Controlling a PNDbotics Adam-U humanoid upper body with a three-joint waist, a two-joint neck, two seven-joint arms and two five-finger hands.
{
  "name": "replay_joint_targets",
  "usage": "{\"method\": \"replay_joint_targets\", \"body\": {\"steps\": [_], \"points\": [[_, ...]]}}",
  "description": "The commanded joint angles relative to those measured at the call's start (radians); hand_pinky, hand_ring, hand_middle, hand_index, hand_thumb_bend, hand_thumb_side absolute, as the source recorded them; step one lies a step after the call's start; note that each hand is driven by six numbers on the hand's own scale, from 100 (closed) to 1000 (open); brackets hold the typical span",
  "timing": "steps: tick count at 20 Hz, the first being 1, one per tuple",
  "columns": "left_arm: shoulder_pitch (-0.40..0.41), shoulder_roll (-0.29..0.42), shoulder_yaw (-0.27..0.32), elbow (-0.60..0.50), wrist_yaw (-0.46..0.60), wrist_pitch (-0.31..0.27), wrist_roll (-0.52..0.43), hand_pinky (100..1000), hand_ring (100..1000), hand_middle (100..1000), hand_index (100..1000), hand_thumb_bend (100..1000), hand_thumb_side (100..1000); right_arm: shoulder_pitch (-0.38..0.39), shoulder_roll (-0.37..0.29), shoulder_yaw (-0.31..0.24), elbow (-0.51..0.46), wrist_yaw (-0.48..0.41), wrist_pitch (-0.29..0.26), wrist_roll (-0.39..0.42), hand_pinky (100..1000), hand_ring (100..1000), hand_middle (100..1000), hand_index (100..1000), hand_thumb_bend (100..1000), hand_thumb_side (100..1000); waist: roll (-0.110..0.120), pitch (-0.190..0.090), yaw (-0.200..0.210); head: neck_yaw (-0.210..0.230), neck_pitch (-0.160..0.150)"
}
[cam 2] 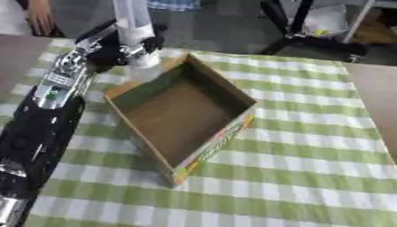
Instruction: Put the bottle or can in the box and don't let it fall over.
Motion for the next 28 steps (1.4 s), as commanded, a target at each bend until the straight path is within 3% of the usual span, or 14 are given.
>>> {"method": "replay_joint_targets", "body": {"steps": [1, 5, 7, 9, 11, 12, 13, 14, 15, 18, 28], "points": [[-0.028, -0.01, 0.001, -0.003, -0.022, 0.006, 0.019, 1000, 1000, 395, 297, 100, 373, -0.006, -0.021, -0.006, -0.018, -0.01, 0.009, 0.0, 926, 1000, 1000, 1000, 100, 610, 0.004, -0.012, -0.003, 0.007, -0.008], [-0.022, -0.031, -0.012, 0.003, -0.035, 0.011, 0.037, 1000, 1000, 413, 317, 100, 362, -0.013, -0.021, -0.006, -0.018, -0.014, 0.017, -0.001, 926, 1000, 1000, 1000, 100, 610, 0.005, -0.01, -0.007, 0.008, -0.011], [-0.015, -0.039, -0.019, 0.005, -0.044, 0.011, 0.034, 1000, 1000, 482, 385, 100, 298, -0.013, -0.02, -0.006, -0.018, -0.016, 0.017, -0.001, 926, 1000, 1000, 1000, 100, 610, 0.004, -0.01, -0.008, 0.008, -0.011], [-0.008, -0.044, -0.027, 0.005, -0.046, 0.002, 0.01, 1000, 1000, 569, 510, 100, 224, -0.012, -0.02, -0.008, -0.018, -0.016, 0.016, -0.002, 926, 1000, 1000, 1000, 100, 611, 0.004, -0.009, -0.007, 0.007, -0.011], [-0.001, -0.044, -0.031, -0.001, -0.047, -0.021, -0.026, 1000, 1000, 735, 682, 100, 172, -0.012, -0.019, -0.009, -0.018, -0.015, 0.017, -0.005, 926, 1000, 1000, 1000, 100, 611, 0.005, -0.009, -0.005, 0.005, -0.014], [0.002, -0.044, -0.031, -0.002, -0.048, -0.034, -0.043, 1000, 1000, 801, 808, 100, 181, -0.012, -0.019, -0.01, -0.018, -0.014, 0.017, -0.006, 926, 1000, 1000, 1000, 100, 611, 0.005, -0.009, -0.004, 0.004, -0.015], [0.005, -0.044, -0.031, -0.002, -0.046, -0.047, -0.06, 1000, 1000, 832, 856, 100, 224, -0.012, -0.018, -0.011, -0.018, -0.013, 0.017, -0.007, 926, 1000, 1000, 1000, 100, 611, 0.006, -0.009, -0.004, 0.002, -0.016], [0.007, -0.045, -0.029, -0.001, -0.044, -0.058, -0.073, 1000, 1000, 895, 943, 100, 365, -0.012, -0.018, -0.011, -0.018, -0.013, 0.016, -0.008, 925, 1000, 1000, 1000, 100, 611, 0.006, -0.009, -0.003, 0.002, -0.017], [0.008, -0.045, -0.028, -0.001, -0.041, -0.07, -0.085, 1000, 1000, 913, 974, 169, 450, -0.012, -0.018, -0.011, -0.018, -0.013, 0.016, -0.009, 926, 1000, 1000, 1000, 100, 611, 0.006, -0.009, -0.003, 0.002, -0.017], [0.013, -0.043, -0.027, 0.001, -0.042, -0.1, -0.106, 1000, 1000, 935, 1000, 257, 552, -0.011, -0.017, -0.012, -0.018, -0.011, 0.016, -0.011, 925, 1000, 1000, 1000, 100, 611, 0.005, -0.007, -0.001, -0.002, -0.014], [0.025, -0.038, -0.016, 0.017, -0.074, -0.127, -0.122, 1000, 1000, 948, 1000, 269, 566, -0.005, -0.019, -0.013, -0.018, -0.012, 0.009, -0.016, 925, 1000, 1000, 1000, 100, 609, 0.003, -0.012, 0.006, -0.009, -0.013]]}}
